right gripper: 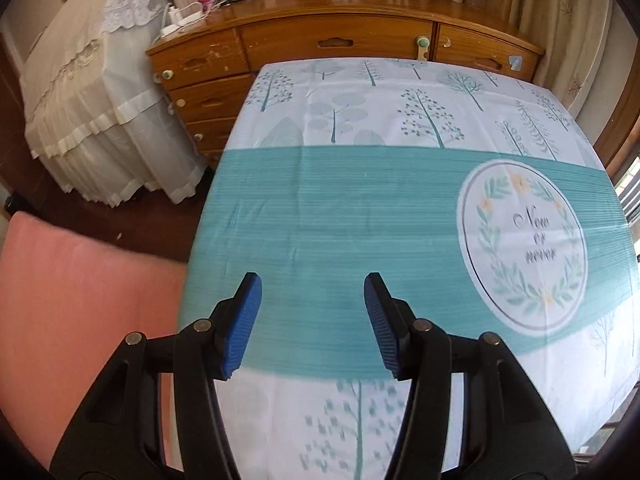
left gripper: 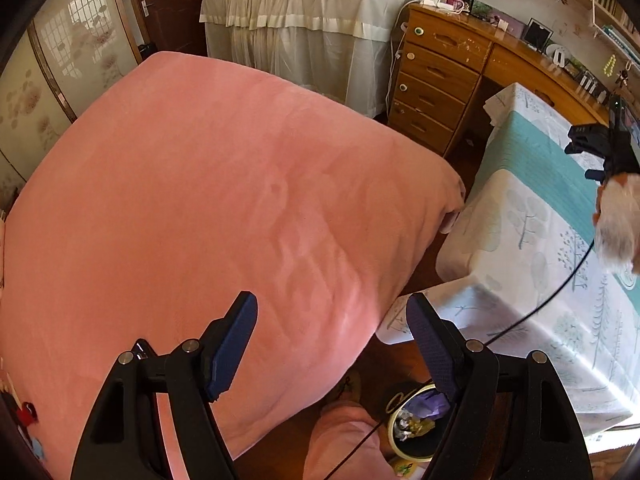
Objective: Collect trash
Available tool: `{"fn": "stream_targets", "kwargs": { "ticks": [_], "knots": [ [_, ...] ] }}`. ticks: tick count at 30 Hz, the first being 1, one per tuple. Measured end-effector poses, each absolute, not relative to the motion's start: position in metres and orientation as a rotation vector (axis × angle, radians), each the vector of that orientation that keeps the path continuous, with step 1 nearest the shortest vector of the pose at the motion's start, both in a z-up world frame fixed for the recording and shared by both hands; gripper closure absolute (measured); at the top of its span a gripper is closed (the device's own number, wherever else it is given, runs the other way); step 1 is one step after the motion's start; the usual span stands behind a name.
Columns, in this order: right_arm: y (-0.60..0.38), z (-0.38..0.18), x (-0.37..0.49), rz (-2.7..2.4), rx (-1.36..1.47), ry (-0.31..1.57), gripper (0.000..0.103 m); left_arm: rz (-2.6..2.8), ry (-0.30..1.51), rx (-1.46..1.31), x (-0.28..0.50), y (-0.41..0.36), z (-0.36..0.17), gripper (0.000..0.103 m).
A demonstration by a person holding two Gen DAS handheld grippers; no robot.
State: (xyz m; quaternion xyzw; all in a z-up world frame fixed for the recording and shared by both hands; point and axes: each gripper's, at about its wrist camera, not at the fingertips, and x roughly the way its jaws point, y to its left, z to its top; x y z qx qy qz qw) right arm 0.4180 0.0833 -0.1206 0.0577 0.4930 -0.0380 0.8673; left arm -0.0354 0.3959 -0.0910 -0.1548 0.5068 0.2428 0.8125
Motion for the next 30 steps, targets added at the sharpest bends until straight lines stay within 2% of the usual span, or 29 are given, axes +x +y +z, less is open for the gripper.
{"fn": "stream_targets", "kwargs": {
  "ticks": [3, 9, 12, 15, 17, 19, 30],
  "knots": [
    [0.088, -0.148, 0.477, -0.181, 0.146, 1.016, 0.053, 0.542, 1.118, -0.329, -0.02, 0.415, -0.117, 0.024],
    [0.084, -0.183, 0.539, -0.312, 0.127, 0.951, 0.051, 0.581, 1.168, -0.375, -0.008, 0.453, -0.156, 0.024],
    [0.086, -0.187, 0.555, -0.325, 0.104, 0.918, 0.044, 0.594, 1.159, -0.394, -0.001, 0.464, -0.165, 0.024],
    [0.084, -0.191, 0.568, -0.353, 0.12, 0.907, 0.034, 0.587, 1.153, -0.396, 0.007, 0.468, -0.172, 0.024],
    [0.084, -0.194, 0.576, -0.359, 0.121, 0.901, 0.023, 0.572, 1.157, -0.389, 0.009, 0.465, -0.173, 0.024],
    [0.083, -0.196, 0.58, -0.356, 0.126, 0.903, 0.019, 0.562, 1.155, -0.38, 0.009, 0.461, -0.17, 0.024],
    [0.086, -0.198, 0.574, -0.323, 0.11, 0.912, 0.01, 0.579, 1.069, -0.356, -0.021, 0.431, -0.159, 0.024]
  ]
}}
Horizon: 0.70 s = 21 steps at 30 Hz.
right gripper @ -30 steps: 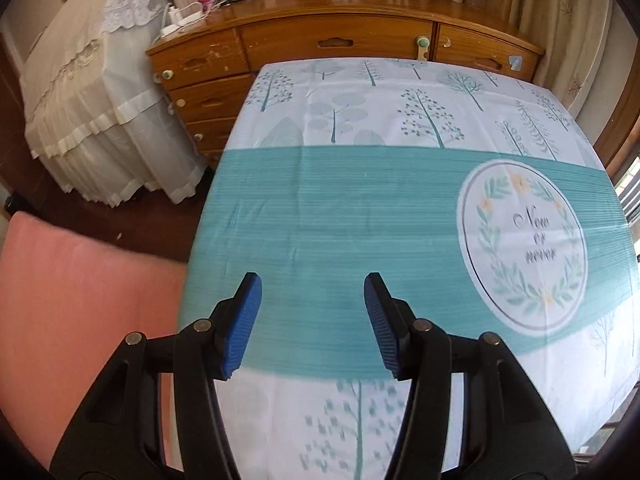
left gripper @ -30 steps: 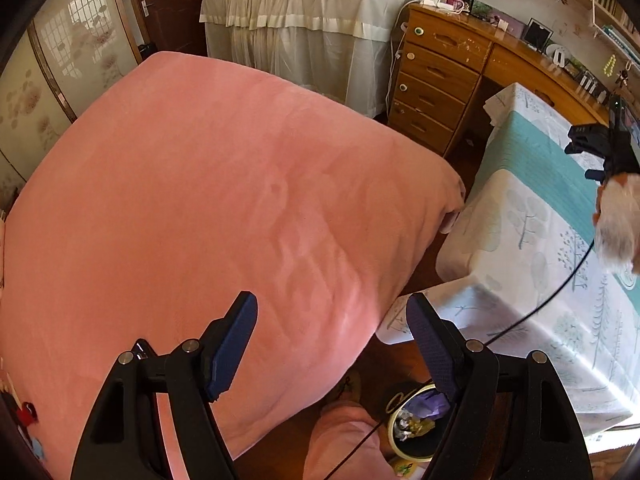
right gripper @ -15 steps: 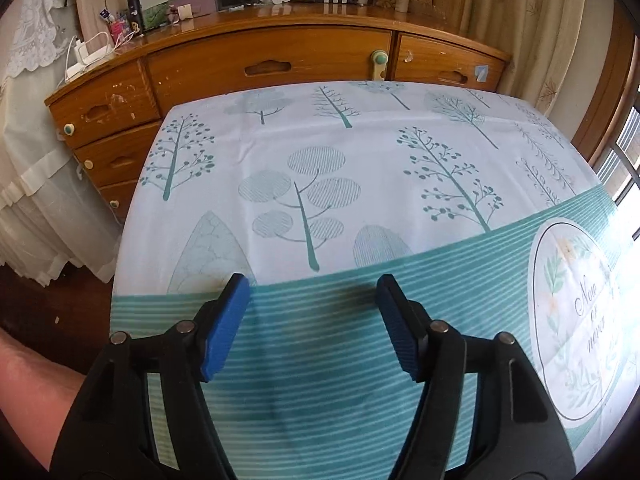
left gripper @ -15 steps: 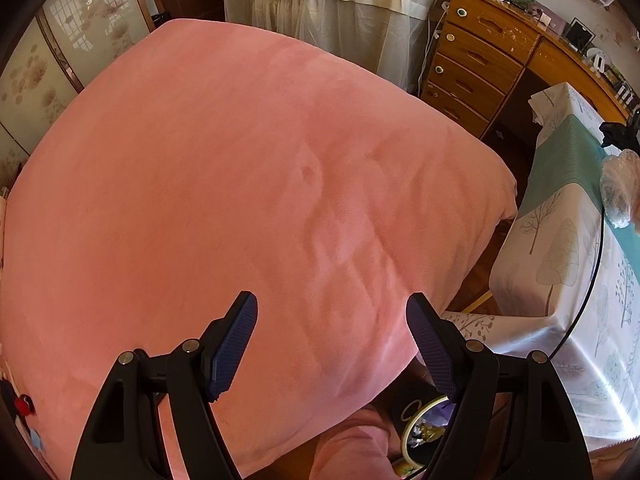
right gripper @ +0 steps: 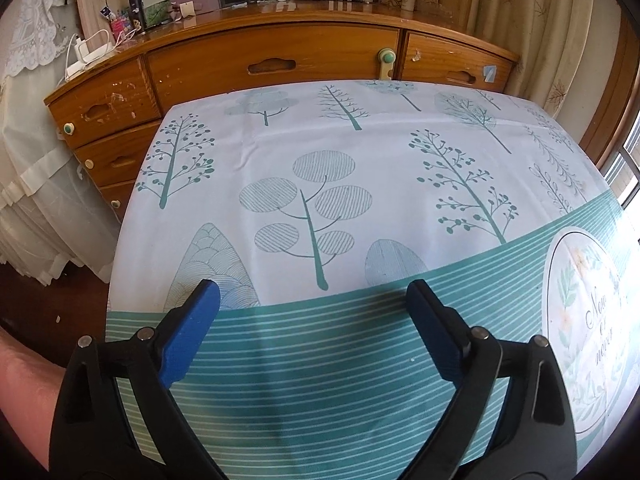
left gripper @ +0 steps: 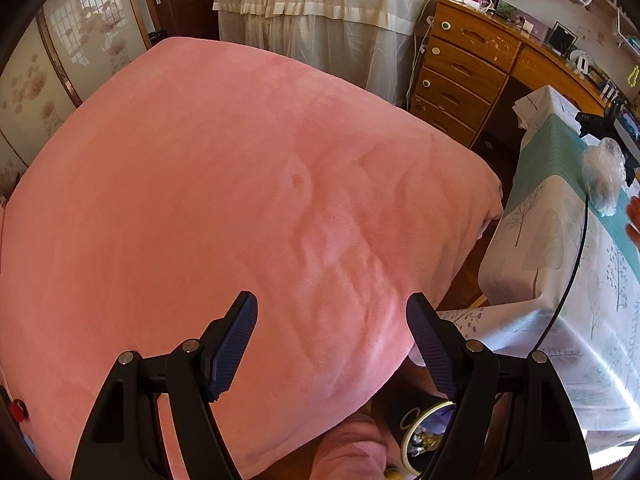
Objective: Collect trash
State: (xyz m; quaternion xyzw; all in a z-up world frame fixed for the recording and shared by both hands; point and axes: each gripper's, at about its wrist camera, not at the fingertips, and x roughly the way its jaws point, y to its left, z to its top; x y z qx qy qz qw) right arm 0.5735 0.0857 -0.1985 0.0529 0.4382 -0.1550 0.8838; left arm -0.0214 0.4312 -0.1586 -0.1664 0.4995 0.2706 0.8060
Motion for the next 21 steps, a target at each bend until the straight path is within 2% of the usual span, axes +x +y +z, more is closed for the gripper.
{"fn": "stream_targets", "kwargs": {
  "ticks": [10, 12, 14, 21],
  "knots": [
    [0.084, -0.196, 0.568, -0.322, 0.109, 0.912, 0.009, 0.592, 1.065, -0.371, -0.076, 0.364, -0.22, 0.024],
    [0.087, -0.198, 0.564, -0.279, 0.085, 0.921, 0.007, 0.583, 1.069, -0.346, -0.087, 0.35, -0.239, 0.024],
    [0.092, -0.199, 0.553, -0.193, 0.04, 0.929, 0.003, 0.57, 1.062, -0.329, -0.101, 0.337, -0.256, 0.024],
    [0.107, -0.2, 0.497, 0.001, -0.063, 0.931, 0.002, 0.536, 1.079, -0.332, -0.12, 0.31, -0.308, 0.024]
  ]
}}
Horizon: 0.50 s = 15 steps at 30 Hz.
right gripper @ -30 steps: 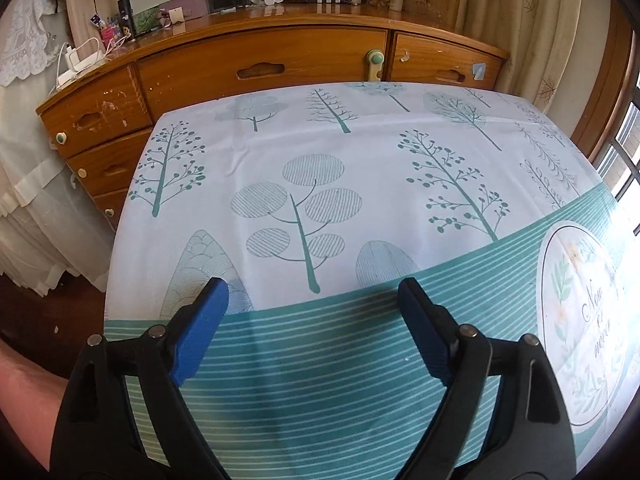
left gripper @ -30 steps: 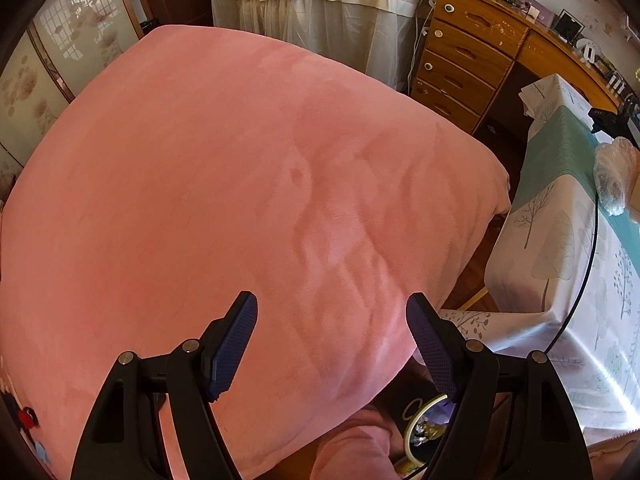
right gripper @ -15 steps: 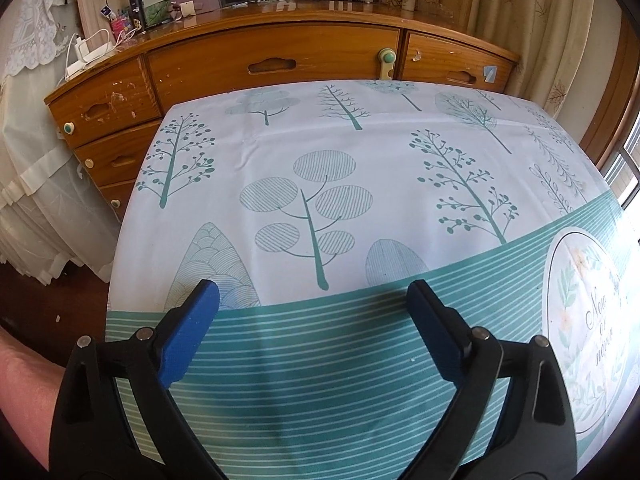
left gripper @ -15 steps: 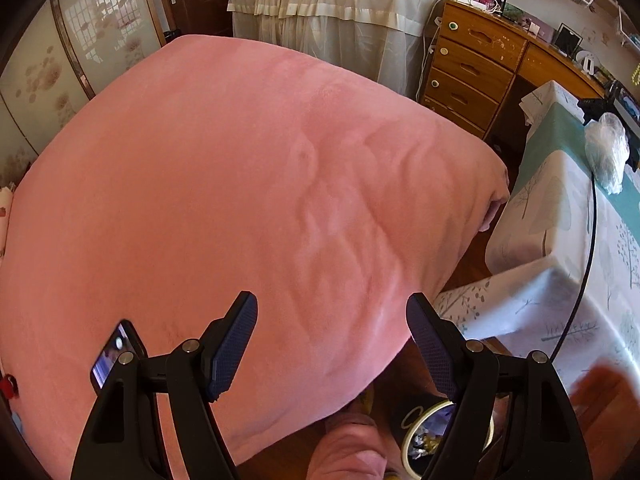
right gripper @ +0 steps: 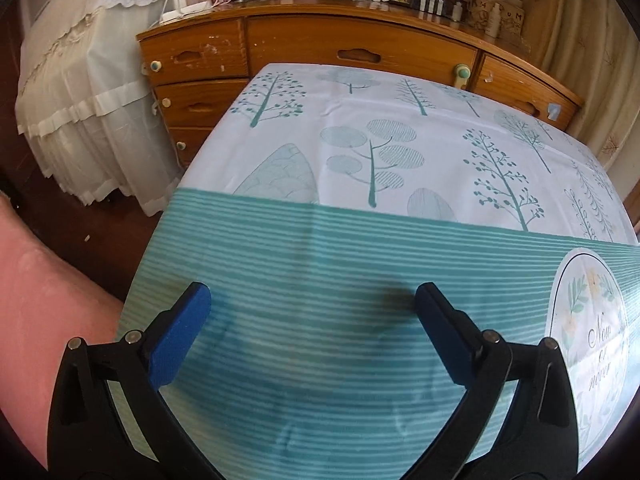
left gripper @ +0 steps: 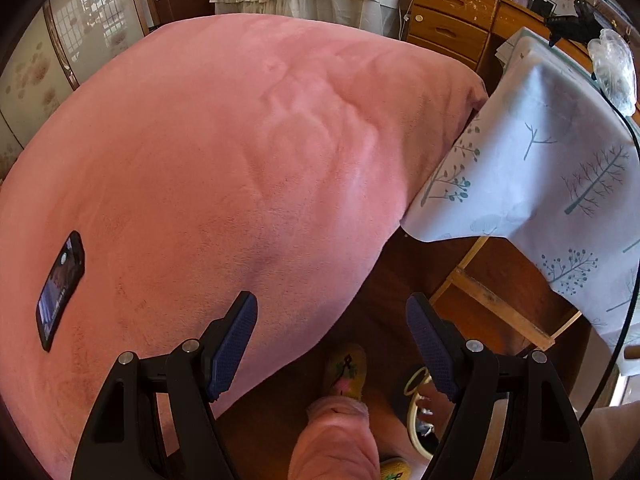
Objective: Collect trash
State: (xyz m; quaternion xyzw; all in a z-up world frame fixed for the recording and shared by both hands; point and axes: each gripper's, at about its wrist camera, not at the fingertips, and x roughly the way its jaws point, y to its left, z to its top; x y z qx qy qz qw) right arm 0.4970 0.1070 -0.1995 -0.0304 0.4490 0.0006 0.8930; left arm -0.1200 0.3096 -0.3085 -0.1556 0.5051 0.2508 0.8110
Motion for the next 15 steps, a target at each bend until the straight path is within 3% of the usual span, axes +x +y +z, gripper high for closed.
{"fn": "stream_targets", "kwargs": {
  "ticks": [8, 15],
  "knots": [
    [0.108, -0.199, 0.494, 0.003, -0.066, 0.932, 0.002, 0.411, 0.998, -0.268, -0.074, 0.286, -0.271, 0.024],
    [0.108, -0.198, 0.494, 0.004, -0.067, 0.932, 0.002, 0.33, 1.025, -0.121, -0.053, 0.265, -0.291, 0.024]
  ]
}}
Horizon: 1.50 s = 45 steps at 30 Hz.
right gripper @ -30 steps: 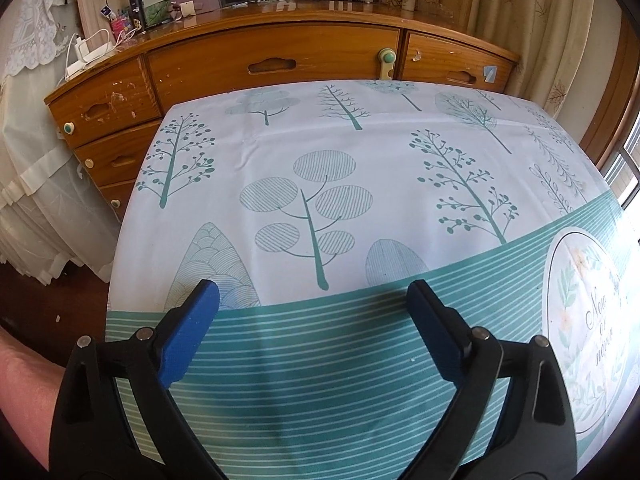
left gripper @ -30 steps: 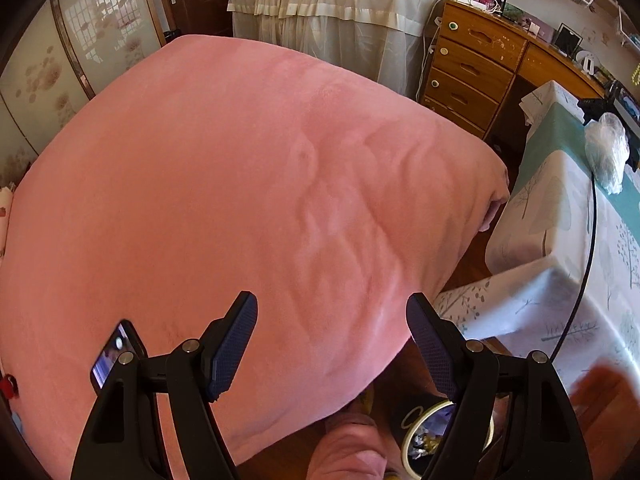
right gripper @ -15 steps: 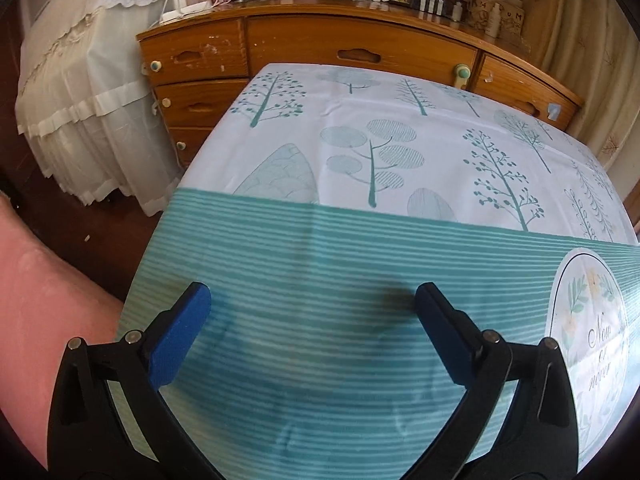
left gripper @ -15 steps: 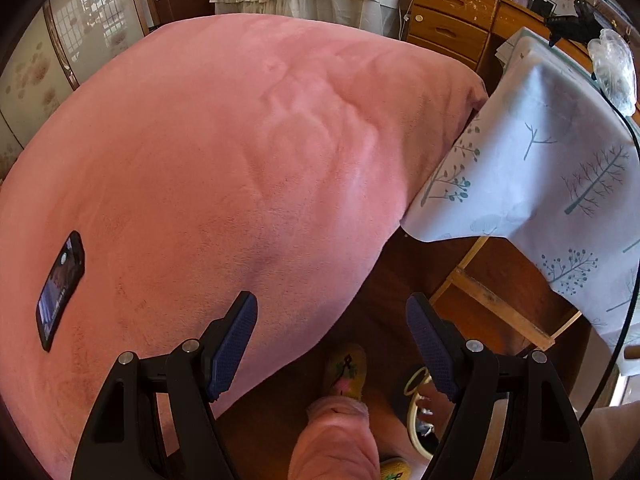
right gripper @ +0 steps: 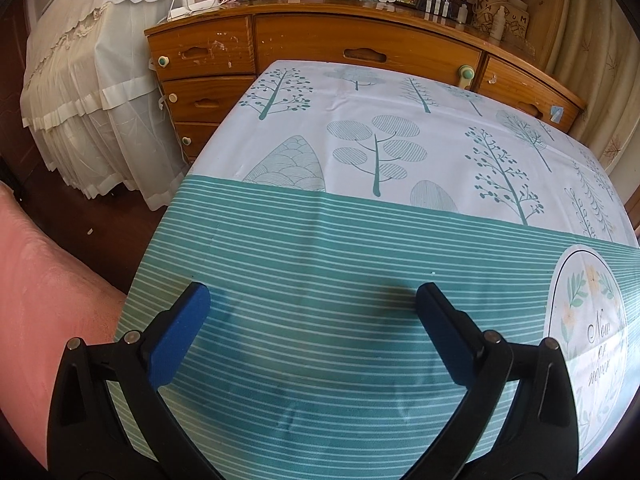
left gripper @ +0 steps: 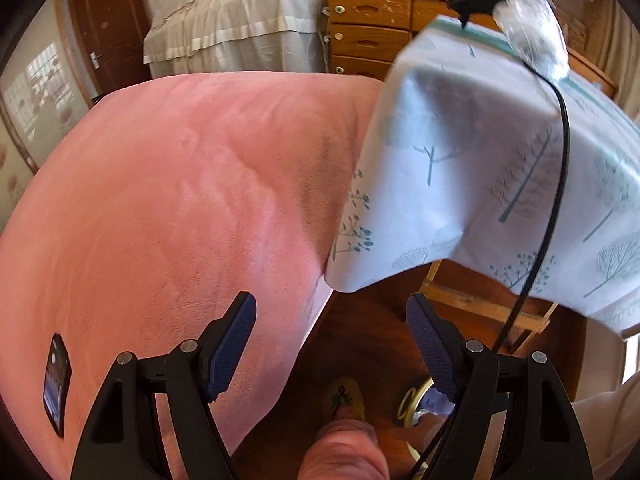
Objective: Collect trash
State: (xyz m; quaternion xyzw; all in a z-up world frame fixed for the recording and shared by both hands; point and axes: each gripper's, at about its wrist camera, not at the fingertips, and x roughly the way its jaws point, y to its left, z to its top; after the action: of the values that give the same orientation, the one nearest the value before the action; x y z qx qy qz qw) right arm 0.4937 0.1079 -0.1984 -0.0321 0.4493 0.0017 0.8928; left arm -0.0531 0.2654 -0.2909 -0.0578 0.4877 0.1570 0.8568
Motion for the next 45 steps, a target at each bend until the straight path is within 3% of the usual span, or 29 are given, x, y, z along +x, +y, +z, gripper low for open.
{"fn": "stream_targets", "kwargs": {
  "ticks": [9, 22, 30, 39, 45],
  "knots": [
    [0.108, -0.198, 0.494, 0.004, -0.067, 0.932, 0.002, 0.267, 1.054, -0.008, -0.029, 0.257, -0.294, 0.024],
    [0.109, -0.199, 0.493, 0.004, -0.067, 0.932, 0.002, 0.167, 0.883, 0.06, 0.002, 0.213, -0.12, 0.024],
    [0.108, -0.199, 0.493, 0.004, -0.067, 0.932, 0.002, 0.207, 0.855, 0.092, 0.043, 0.212, -0.058, 0.024],
    [0.109, -0.199, 0.493, 0.004, -0.067, 0.932, 0.002, 0.355, 0.734, 0.012, 0.099, 0.276, 0.041, 0.024],
    [0.108, -0.199, 0.494, 0.004, -0.067, 0.932, 0.002, 0.361, 0.743, -0.048, 0.095, 0.288, 0.057, 0.024]
  ]
}}
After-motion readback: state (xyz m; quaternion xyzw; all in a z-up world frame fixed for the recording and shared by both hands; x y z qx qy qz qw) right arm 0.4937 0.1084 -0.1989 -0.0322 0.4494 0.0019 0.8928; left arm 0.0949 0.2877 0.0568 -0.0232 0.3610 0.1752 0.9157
